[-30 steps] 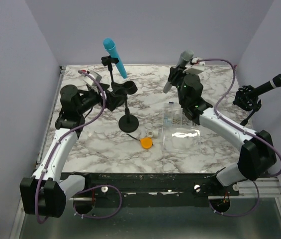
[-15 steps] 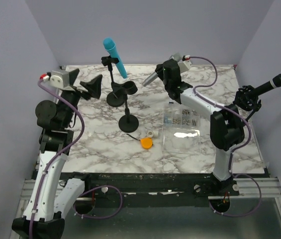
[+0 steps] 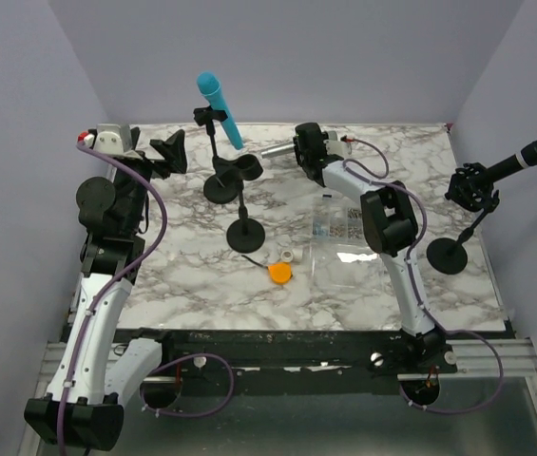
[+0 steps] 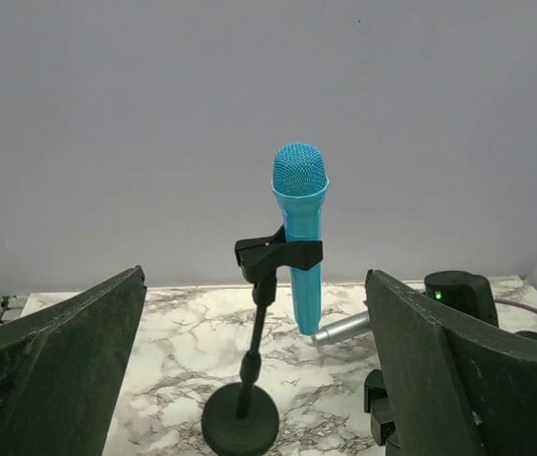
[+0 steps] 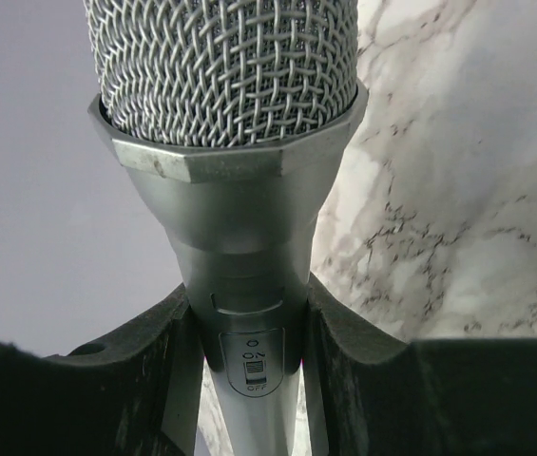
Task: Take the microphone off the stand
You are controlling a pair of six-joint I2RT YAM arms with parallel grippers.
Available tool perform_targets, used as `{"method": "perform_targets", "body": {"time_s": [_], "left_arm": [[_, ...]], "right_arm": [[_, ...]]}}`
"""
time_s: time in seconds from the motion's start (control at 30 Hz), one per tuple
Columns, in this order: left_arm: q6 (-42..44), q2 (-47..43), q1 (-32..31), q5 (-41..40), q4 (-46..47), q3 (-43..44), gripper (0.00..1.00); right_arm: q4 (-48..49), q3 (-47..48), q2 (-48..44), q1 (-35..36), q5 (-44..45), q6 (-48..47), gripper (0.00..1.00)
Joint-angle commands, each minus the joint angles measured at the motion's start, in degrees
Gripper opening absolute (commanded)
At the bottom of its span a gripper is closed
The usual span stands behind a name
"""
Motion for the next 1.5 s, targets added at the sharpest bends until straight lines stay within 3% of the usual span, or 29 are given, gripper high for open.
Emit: {"method": "perform_targets", "body": {"time_s": [0.0, 0.17, 0.4, 0.63, 0.83, 1.13, 1.47], "left_arm": [[0.1, -1.5, 0.1, 2.4, 1.5, -1.1, 0.95], [1.4, -1.7, 0.1, 0.8, 2.7, -2.6, 0.94], [1.7, -2.2, 0.1, 0.5, 2.1, -2.3, 0.94], [1.4, -2.5, 0.0, 0.4, 2.8, -3.0, 0.94], [1.3, -2.2, 0.2, 0.5, 3.1, -3.2, 0.94], [0.1, -1.5, 2.0, 1.3, 3.6, -3.6, 0.94], [-0.5, -1.4, 2.7, 1.7, 3.8, -3.7, 0.94]], "right_arm": [[-5.3, 7.3, 5.9, -1.8, -0.7, 10.6, 0.04], [-8.8, 12.6, 11.4, -3.5, -3.2, 15.8, 0.10], [-13.4, 13.8, 12.6, -4.2, -4.9, 15.8, 0.21], [-11.0, 7.2, 10.4, -4.2, -6.6, 16.9, 0.35], [-9.7, 3.2, 8.9, -4.1, -7.1, 17.0, 0.39], [-8.6, -0.5, 7.6, -4.1, -7.7, 15.1, 0.58], [-7.7, -1.6, 7.6, -4.1, -7.8, 14.7, 0.61]]}}
